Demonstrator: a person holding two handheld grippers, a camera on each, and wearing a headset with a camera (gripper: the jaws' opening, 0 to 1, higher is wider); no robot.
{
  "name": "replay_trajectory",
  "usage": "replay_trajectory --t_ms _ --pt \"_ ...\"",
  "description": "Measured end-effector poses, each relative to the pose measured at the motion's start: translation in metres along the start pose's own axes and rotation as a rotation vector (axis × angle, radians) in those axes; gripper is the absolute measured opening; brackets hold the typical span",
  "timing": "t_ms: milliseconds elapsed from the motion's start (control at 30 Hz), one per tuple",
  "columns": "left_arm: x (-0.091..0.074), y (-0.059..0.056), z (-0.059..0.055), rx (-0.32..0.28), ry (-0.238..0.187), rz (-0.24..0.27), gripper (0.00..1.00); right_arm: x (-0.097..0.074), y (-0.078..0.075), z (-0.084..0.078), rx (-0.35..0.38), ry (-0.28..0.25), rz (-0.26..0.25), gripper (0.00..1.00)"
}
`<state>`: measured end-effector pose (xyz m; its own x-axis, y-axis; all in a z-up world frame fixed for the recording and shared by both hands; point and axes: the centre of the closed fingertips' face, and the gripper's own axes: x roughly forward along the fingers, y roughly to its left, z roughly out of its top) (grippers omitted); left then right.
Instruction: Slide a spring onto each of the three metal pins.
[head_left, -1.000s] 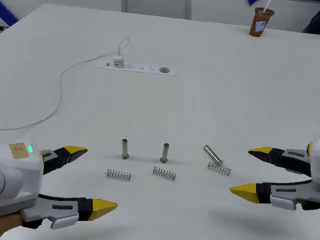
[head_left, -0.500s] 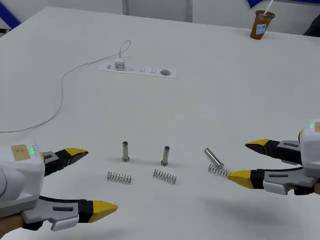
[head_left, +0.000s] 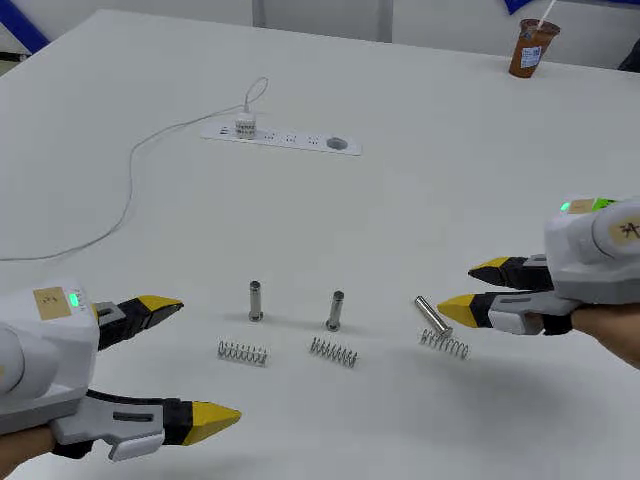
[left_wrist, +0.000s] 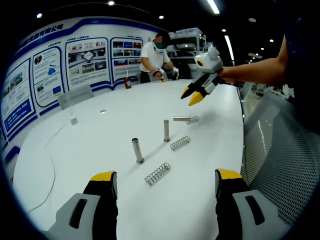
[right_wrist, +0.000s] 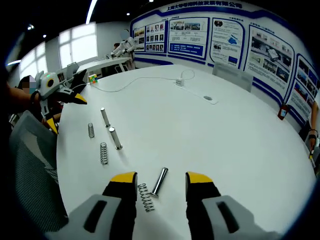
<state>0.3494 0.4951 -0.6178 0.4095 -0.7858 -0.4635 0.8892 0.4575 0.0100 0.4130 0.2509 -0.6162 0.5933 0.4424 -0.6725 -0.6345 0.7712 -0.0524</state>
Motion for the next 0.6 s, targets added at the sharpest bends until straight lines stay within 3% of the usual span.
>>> replay_trajectory --t_ms 167,333,600 --pt "0.001 0.000 -0.002 -0.002 0.004 -0.001 0.82 0.014 -0.002 -0.003 -0.028 0.075 -0.021 0.35" --pt "0.002 0.000 -0.001 -0.004 0.003 -0.002 0.81 0.026 -0.002 -0.009 0.006 0.131 -0.026 0.30" --pt "0.003 -0.001 -0.002 -0.007 0.005 -0.006 0.81 0.041 -0.003 -0.014 0.035 0.178 -0.038 0.24"
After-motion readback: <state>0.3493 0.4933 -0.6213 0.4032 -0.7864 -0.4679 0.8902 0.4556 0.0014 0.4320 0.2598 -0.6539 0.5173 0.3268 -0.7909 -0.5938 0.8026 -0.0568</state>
